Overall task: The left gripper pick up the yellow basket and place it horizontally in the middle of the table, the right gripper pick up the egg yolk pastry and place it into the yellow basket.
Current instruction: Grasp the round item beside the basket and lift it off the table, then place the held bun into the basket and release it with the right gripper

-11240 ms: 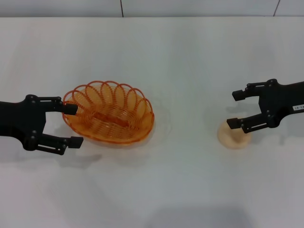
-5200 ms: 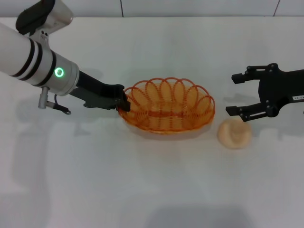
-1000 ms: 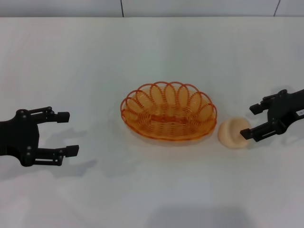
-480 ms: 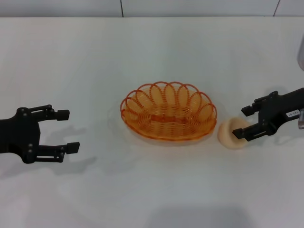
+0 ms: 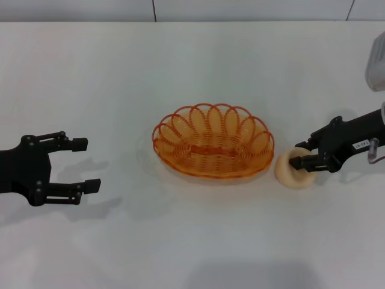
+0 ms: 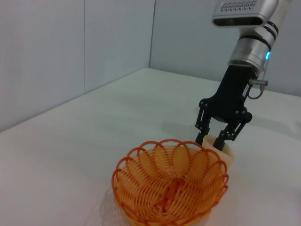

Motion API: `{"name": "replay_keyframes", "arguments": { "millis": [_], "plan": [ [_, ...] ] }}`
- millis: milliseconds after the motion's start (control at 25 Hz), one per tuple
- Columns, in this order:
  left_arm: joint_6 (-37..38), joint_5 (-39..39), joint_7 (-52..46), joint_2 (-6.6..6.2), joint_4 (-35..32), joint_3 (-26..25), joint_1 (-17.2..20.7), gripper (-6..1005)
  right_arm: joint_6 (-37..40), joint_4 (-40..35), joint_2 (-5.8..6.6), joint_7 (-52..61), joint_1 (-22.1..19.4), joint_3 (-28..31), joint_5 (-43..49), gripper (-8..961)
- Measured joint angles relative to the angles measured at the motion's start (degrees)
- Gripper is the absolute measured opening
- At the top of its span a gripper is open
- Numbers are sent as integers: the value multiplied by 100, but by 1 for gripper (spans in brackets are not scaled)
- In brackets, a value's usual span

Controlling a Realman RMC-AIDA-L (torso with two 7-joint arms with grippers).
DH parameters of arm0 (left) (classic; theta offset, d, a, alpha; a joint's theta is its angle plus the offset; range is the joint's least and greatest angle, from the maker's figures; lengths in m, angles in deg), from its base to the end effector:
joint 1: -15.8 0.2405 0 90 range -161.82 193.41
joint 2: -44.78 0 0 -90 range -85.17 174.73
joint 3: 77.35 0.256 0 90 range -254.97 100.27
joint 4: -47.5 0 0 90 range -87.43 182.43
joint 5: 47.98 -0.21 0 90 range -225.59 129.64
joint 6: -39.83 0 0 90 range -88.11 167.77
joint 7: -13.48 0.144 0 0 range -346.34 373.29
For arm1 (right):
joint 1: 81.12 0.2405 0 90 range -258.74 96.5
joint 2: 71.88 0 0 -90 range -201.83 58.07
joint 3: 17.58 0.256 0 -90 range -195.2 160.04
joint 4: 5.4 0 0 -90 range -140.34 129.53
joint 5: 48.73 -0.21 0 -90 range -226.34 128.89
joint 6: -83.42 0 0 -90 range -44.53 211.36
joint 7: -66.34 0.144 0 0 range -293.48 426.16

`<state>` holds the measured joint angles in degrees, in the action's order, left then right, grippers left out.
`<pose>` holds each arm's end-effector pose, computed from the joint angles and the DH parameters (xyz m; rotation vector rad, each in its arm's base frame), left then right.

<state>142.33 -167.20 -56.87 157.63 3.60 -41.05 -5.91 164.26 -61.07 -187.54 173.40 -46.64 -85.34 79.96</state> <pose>-0.3128 0.2785 0.0610 -2.8059 -0.4328 -0.5433 0.2266 0.3663 -0.0031 -2.8786 0.5688 -0.1065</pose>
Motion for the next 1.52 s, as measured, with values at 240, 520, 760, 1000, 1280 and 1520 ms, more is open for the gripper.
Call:
{"name": "replay_keyframes", "arguments": {
  "millis": [240, 520, 760, 1000, 1280, 1520],
  "plan": [
    [31, 0, 19, -9, -11, 4, 1, 879, 8, 4, 6, 1, 14, -10, -3, 356],
    [113, -3, 67, -17, -22, 3, 41, 880, 64, -35, 17, 0, 3, 11, -62, 106],
    [182, -5, 91, -15, -85, 0, 123, 880, 695, -559, 51, 120, -78, 414, -147, 47],
    [311, -6, 100, 22, -283, 10, 226, 880, 1170, -928, 51, 194, -61, 853, -661, 43],
    [323, 5, 262, 56, -303, 29, 282, 879, 969, -794, -5, 178, -72, 554, -1839, 39],
    [324, 3, 336, 71, -303, 22, 290, 879, -24, -477, -13, -185, -120, -479, -2705, 37]
  ]
}}
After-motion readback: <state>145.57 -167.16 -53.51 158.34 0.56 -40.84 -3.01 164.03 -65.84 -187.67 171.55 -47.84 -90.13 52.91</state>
